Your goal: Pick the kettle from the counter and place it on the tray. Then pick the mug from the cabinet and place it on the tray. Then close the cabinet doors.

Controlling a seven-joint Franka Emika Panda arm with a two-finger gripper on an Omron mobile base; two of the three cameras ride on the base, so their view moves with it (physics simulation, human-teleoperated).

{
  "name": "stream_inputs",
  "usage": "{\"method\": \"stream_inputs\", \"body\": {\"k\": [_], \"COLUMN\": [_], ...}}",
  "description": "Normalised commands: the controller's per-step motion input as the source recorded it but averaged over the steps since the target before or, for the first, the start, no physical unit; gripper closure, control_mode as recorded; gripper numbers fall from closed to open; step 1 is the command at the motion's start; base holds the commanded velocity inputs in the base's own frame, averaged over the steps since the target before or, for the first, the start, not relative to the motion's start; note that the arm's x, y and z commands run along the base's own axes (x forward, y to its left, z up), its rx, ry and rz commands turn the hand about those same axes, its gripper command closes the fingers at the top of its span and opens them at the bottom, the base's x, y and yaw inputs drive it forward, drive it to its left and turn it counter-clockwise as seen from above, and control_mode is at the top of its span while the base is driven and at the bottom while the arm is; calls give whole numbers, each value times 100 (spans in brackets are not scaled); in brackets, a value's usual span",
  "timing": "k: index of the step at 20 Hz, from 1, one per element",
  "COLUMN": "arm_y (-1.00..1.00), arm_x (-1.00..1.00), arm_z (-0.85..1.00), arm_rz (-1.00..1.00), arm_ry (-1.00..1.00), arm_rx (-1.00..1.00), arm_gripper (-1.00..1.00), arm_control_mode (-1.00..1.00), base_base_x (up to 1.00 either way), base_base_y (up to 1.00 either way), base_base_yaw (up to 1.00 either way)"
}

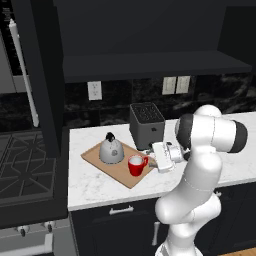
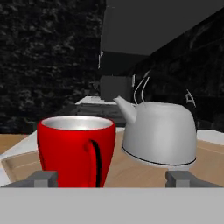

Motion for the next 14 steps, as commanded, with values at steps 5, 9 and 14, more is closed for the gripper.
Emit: {"method": "stream_inputs", "body": {"k": [5, 9, 14], "arm_y": [-3, 0, 0], "arm_x": [-41, -44, -49], "arm_z": [48, 58, 65], "arm_rz": [0, 0, -3], "arm_ry": [-12, -5, 0], "arm_rx": [0, 0, -2], "arm_gripper": [-100, -100, -100], "arm_control_mode": [-100, -100, -100], "base_base_x": [0, 0, 0], "base_base_y": [0, 0, 0], "base_base_yaw": [0, 0, 0]}}
